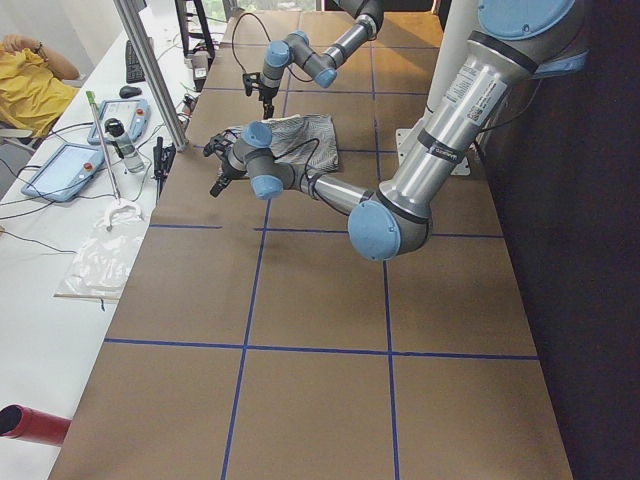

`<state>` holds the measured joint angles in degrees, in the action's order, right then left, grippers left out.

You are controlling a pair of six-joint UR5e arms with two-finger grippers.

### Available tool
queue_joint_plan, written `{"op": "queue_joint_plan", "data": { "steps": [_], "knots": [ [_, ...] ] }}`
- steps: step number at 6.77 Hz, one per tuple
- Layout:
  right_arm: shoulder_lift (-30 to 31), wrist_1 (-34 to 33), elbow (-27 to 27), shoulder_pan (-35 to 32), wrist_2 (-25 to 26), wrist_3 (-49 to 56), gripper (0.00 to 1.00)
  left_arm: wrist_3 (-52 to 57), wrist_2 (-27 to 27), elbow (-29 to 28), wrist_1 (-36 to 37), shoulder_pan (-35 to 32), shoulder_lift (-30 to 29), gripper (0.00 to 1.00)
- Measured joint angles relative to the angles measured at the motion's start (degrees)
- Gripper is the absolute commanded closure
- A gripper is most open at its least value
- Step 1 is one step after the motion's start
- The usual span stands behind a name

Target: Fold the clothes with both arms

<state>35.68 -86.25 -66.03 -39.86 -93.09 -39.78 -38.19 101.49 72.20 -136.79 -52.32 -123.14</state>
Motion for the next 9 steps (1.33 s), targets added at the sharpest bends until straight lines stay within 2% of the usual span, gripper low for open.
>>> {"op": "queue_joint_plan", "data": {
  "steps": [3, 6, 9],
  "knots": [
    [-4.6, 0.0, 7.0, 1.7, 3.8, -0.5, 0.04, -0.1, 0.0, 0.0, -0.4, 0.0, 0.0, 0.0],
    [-5.2, 0.0, 9.6, 3.4, 6.7, -0.4, 0.05, -0.4, 0.4, 0.0, -0.5, 0.0, 0.1, 0.0],
    [-5.0, 0.0, 10.9, 2.4, 7.0, 1.8, 0.05, -0.4, 0.8, 0.0, -0.4, 0.0, 0.1, 0.0]
  ]
}}
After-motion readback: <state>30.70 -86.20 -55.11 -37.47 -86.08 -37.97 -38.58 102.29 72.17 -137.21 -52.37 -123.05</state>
